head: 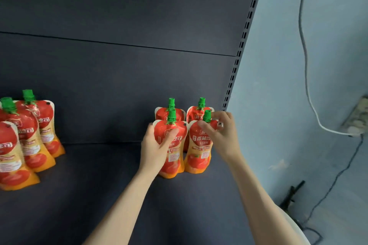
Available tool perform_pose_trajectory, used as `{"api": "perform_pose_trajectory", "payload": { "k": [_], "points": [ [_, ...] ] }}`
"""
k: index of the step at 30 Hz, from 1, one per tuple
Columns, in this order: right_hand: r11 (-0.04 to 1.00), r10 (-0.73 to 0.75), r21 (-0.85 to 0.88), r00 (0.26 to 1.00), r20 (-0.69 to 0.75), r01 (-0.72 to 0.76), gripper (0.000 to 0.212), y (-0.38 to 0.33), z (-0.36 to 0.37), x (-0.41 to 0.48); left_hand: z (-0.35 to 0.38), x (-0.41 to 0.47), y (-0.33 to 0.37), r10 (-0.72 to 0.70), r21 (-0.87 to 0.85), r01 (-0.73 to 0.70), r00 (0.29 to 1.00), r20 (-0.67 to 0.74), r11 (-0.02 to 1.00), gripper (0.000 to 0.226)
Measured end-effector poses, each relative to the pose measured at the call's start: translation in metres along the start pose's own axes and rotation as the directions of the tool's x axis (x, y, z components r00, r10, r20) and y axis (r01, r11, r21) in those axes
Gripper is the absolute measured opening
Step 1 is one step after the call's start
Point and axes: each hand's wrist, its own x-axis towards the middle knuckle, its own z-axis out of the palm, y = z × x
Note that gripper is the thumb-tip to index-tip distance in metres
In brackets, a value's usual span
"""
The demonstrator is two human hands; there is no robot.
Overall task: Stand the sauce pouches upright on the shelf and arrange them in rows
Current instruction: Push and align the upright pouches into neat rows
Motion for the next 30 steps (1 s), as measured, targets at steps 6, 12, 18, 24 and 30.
{"api": "perform_pose_trajectory", "payload": {
  "k": [6, 12, 18, 24, 30],
  "points": [
    [0.887, 0.225, 0.364, 0.955, 0.195, -0.284, 0.026, 0.024, 0.006, -0.028, 0.004, -0.026, -0.016, -0.116, -0.063, 0.121, 0.991, 0.068, 0.991, 0.011],
    [0.846, 0.132, 0.486, 0.969, 0.209, -0.220, 0.016, -0.007, -0.013, -0.072, -0.005, -0.080, 0.025, -0.040, -0.065, 0.037, 0.998, -0.052, 0.997, 0.006],
    [0.801, 0.096, 0.545, 0.952, 0.290, -0.247, 0.006, -0.050, -0.017, -0.142, -0.054, -0.160, 0.055, -0.077, 0.006, 0.078, 0.986, -0.151, 0.997, 0.017],
    [0.787, 0.085, 0.541, 0.920, 0.382, -0.297, 0.006, -0.092, 0.016, -0.194, -0.130, -0.205, 0.062, -0.123, 0.038, 0.138, 0.954, -0.274, 0.990, 0.034],
    [0.743, 0.068, 0.558, 0.872, 0.485, -0.369, 0.010, -0.148, 0.086, -0.245, -0.232, -0.224, 0.067, -0.271, -0.093, 0.255, 0.923, -0.274, 0.963, 0.029]
  ]
}}
